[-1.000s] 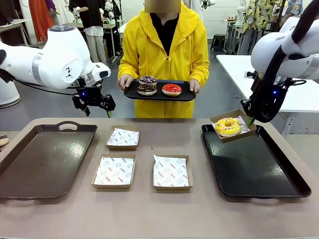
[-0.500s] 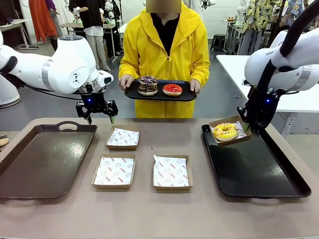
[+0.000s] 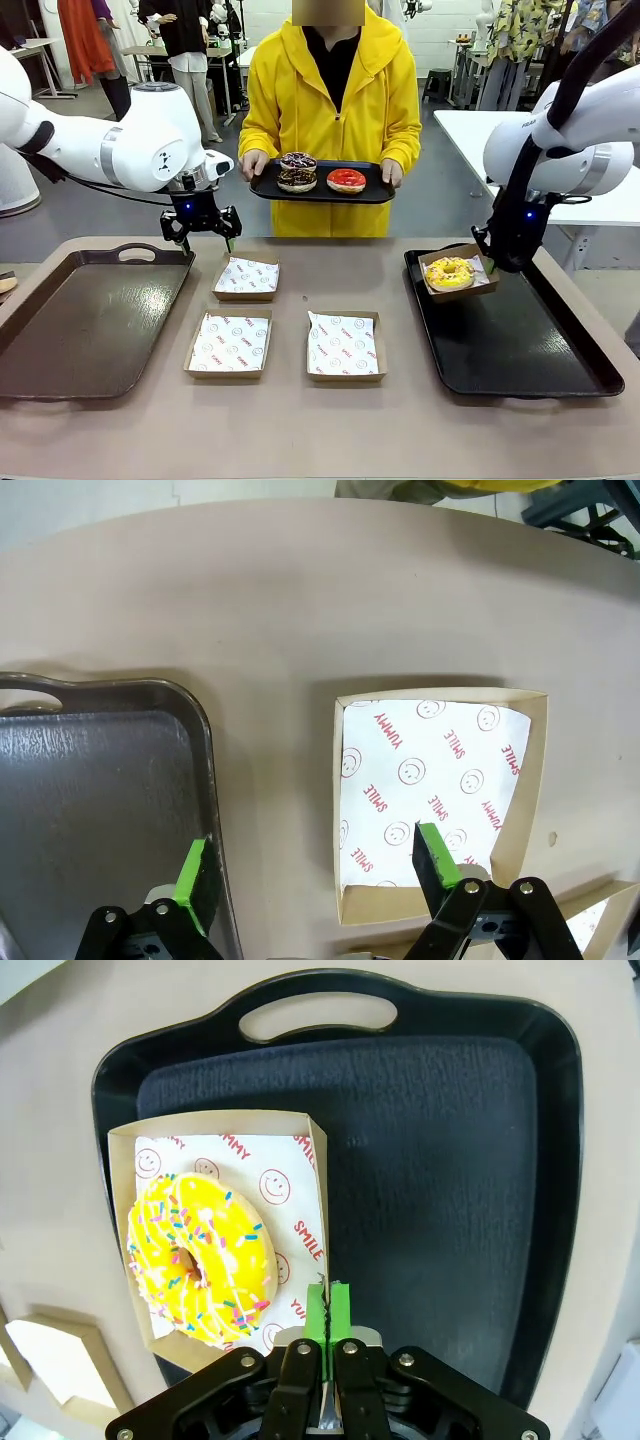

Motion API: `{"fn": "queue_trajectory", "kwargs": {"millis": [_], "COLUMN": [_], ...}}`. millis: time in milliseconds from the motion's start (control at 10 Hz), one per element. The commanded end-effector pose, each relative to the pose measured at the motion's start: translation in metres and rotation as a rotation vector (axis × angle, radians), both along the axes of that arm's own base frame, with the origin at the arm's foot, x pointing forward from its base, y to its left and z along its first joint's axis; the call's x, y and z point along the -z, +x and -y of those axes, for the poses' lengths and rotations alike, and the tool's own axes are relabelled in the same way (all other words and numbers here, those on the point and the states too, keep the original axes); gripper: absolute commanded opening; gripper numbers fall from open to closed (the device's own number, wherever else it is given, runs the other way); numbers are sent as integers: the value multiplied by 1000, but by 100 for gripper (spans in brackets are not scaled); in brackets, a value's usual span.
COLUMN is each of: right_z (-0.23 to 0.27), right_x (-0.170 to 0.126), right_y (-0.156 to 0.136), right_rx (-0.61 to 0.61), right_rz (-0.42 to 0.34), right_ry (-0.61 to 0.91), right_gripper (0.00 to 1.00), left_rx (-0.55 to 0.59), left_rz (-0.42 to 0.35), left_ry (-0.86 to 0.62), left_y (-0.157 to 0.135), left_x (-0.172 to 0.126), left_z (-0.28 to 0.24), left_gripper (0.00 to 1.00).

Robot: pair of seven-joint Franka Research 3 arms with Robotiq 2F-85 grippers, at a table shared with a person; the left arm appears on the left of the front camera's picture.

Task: Individually package the donuts and arrange them on the tray.
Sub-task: Place the picked Paper togo box on the Handle tray while simultaneously picking up another Paper togo box from the table with the other hand.

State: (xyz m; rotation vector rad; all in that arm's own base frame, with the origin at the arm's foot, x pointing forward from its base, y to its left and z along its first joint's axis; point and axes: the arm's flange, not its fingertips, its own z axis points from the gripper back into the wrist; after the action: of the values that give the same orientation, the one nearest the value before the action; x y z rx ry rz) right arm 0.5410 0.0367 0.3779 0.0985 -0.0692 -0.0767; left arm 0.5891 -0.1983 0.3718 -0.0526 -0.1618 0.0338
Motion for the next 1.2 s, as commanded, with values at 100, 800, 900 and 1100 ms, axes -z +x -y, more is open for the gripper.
{"fn": "queue_trajectory", "kwargs": {"millis": [100,800,900,1100], "right_z": [-5,-14,-14,-15], "right_x": [8,13,12,14], "right_y": [16,26,26,26], "right_rx": [56,60,55,41], "right_rz": [11,33,37,38], "right_ry": [13,24,28,36], "right_gripper": [1,1,1,1], "left_rx": [-48,-36,-37,-20], "left_rz": [-26,-80,-91,-103], "left_ry": [-3,-12,-16,-14], "left_y": [10,18,21,23], "left_x": [2,12,17,25], "left_z": [4,7,7,9], "left_gripper": [100,100,100,100]}}
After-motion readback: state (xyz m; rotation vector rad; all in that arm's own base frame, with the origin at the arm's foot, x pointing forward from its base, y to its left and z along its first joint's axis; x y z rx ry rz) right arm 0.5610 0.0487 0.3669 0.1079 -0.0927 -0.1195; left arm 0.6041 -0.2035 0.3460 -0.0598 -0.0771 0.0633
